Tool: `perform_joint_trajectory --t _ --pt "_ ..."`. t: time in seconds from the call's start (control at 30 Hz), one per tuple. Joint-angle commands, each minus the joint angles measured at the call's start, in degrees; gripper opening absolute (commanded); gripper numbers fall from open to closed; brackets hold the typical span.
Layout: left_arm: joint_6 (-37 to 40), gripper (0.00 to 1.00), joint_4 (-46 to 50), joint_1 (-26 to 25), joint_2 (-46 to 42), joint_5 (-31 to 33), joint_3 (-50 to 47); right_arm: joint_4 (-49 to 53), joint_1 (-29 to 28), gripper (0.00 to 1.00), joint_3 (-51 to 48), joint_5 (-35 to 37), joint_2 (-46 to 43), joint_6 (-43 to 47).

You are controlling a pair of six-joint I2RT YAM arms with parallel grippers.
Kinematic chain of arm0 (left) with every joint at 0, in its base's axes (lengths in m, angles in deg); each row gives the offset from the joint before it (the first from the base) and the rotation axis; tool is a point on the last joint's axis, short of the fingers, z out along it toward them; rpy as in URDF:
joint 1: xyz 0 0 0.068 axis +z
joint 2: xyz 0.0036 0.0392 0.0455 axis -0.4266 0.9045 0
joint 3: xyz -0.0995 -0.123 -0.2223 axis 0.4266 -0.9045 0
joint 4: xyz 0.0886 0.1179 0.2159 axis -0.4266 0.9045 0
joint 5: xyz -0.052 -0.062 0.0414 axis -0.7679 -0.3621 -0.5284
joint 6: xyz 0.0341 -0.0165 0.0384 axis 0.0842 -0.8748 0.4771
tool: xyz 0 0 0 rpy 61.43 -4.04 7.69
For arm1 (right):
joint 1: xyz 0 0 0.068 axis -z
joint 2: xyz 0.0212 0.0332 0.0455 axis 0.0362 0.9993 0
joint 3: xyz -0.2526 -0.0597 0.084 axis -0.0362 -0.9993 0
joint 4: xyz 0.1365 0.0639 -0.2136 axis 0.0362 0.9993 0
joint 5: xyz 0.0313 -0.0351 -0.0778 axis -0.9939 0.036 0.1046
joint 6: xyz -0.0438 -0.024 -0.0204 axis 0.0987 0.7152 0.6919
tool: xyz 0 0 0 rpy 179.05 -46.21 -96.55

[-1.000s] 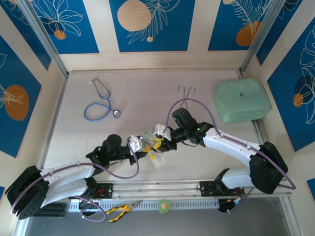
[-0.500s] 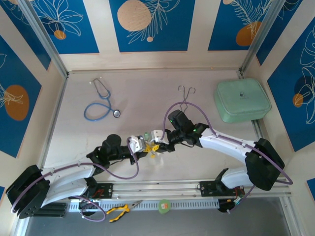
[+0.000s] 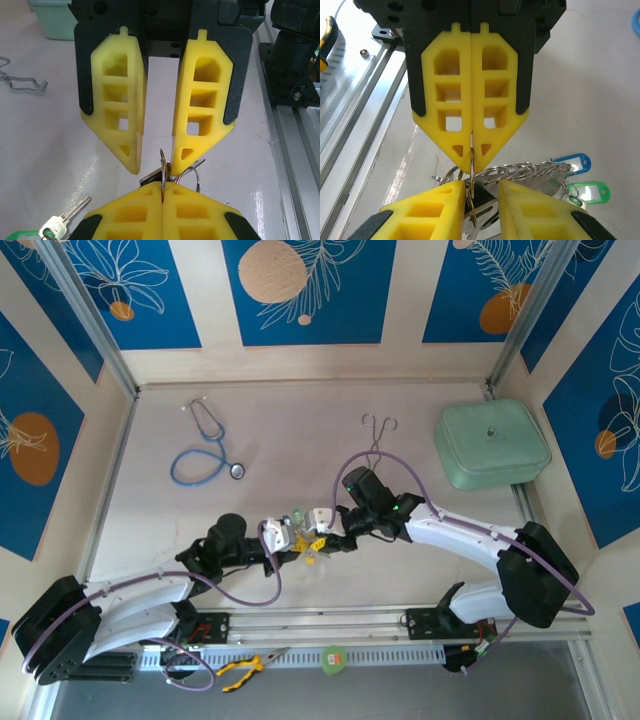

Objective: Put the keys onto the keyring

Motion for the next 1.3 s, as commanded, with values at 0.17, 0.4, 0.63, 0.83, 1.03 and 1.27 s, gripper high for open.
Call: perform_joint_trajectory --t 0.17,0.4,0.63,0.83,1.03,1.27 --pt "1.17 0.00 -2.21 -0.66 -1.45 -2.39 -0.27 -0.32 -0.49 0.23 -0.25 -1.83 0.12 0.74" --pt "0.70 0.00 -3.77 -0.73 -1.48 -2.21 -0.64 -2.73 -0.70 0.13 -0.04 -3.51 0.78 -0.66" --pt "-0.42 0.09 -4.56 -0.72 -1.51 0.20 -0.90 -1.82 -0.66 0.00 0.61 -4.80 0.71 -1.20" --pt "0.01 0.38 10.27 -0.66 -7.79 4.82 1.72 6.75 -0.75 0.00 3.37 -0.89 0.17 0.48" --pt "1.11 0.33 19.72 -0.66 -10.83 6.03 4.17 14.35 -2.16 0.00 8.14 4.50 1.95 0.96" --pt "0.86 0.28 16.23 -0.66 -8.27 5.06 4.81 18.13 -4.15 0.00 13.08 6.96 4.52 -0.66"
